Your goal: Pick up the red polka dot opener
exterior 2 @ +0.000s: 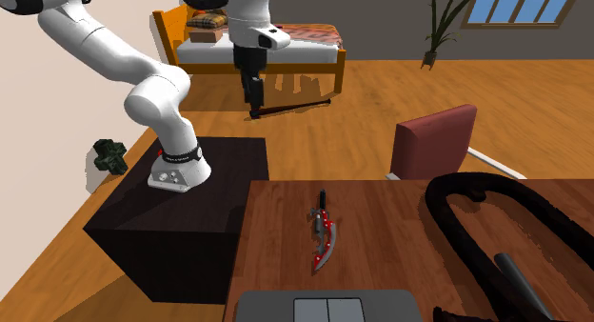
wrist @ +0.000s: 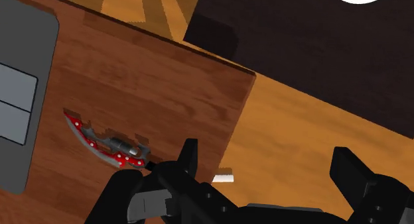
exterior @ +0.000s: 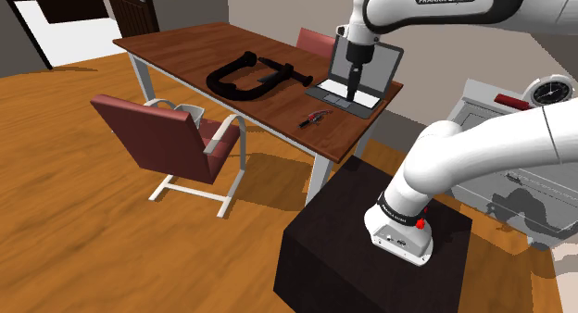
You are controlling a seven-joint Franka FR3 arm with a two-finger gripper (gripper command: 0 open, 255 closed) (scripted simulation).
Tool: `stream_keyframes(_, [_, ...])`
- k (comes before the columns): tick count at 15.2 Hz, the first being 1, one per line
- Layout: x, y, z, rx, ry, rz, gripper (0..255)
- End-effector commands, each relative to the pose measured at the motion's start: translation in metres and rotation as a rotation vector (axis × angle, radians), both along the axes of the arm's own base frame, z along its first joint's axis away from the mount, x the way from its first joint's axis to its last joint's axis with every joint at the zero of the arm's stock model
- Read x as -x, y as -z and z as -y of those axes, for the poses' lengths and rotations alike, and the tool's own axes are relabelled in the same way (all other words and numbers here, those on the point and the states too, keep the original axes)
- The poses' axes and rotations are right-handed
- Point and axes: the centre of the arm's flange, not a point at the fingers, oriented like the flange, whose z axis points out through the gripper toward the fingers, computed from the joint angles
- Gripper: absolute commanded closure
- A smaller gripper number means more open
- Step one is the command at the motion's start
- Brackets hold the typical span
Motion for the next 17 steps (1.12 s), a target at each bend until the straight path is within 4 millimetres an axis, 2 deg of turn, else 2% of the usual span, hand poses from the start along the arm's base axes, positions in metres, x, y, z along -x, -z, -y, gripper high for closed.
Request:
stream_keyframes(1, [-0.007,0.015,0.02,-0.009,-0.08,0.003,0])
stream_keyframes(9, [-0.051,0.081,0.091,-0.047,-0.374,0.011,0])
stream_keyframes(17, [-0.114,0.148,0.144,-0.085,-0.669,0.019,0])
